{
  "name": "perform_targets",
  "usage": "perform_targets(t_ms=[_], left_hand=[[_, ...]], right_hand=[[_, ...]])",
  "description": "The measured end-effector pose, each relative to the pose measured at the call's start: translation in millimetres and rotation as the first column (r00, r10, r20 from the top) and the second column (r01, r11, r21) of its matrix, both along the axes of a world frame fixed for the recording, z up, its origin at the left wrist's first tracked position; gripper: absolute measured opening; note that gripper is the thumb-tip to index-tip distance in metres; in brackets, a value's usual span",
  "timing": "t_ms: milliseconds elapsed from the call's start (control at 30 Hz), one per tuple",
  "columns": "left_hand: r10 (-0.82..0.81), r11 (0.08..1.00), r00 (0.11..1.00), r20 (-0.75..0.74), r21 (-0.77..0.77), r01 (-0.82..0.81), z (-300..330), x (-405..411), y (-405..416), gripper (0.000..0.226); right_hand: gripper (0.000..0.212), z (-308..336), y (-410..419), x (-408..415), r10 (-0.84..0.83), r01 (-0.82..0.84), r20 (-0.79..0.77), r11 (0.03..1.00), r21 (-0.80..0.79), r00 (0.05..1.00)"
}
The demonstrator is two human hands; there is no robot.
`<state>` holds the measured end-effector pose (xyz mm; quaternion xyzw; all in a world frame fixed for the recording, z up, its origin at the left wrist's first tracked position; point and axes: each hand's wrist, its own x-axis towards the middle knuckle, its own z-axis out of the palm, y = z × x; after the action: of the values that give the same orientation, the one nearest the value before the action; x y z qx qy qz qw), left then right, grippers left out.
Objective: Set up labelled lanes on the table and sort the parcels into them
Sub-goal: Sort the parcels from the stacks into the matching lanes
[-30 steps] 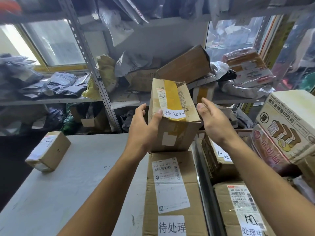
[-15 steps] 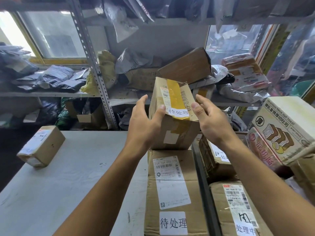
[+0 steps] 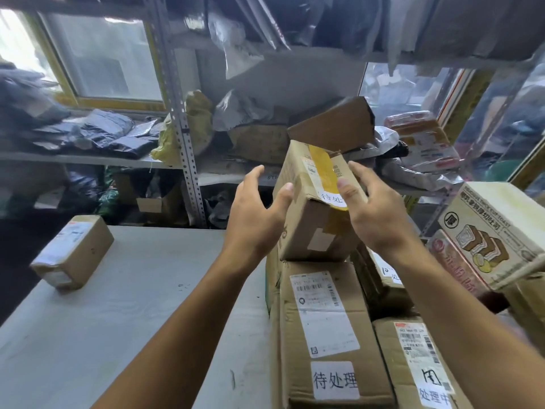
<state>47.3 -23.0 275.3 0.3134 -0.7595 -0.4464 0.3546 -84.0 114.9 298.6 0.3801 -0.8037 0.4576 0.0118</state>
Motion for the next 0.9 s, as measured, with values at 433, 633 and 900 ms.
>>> perform_targets(t_ms=[433, 633, 900], left_hand=[[-0.008, 0.999, 0.999, -0.042, 0.033, 0.01, -7, 86, -50, 0.063], [0.069, 0.996, 0.998, -0.014, 0.057, -0.068, -19, 134, -74, 0.059], [0.332, 0.934, 0.939, 0.083, 0.106, -0.34, -38, 206, -96, 0.05]], right_hand=[[0.054, 5, -55, 98, 0.079, -0.075, -0.091, 0.996, 0.049, 0.993], [0.057, -14, -99, 143, 0.168, -0.161, -0.08, 0.983, 0.084, 0.982], [0.056, -48, -170, 200, 0.399, -0.402, 0.131, 0.915, 0.001, 0.908]])
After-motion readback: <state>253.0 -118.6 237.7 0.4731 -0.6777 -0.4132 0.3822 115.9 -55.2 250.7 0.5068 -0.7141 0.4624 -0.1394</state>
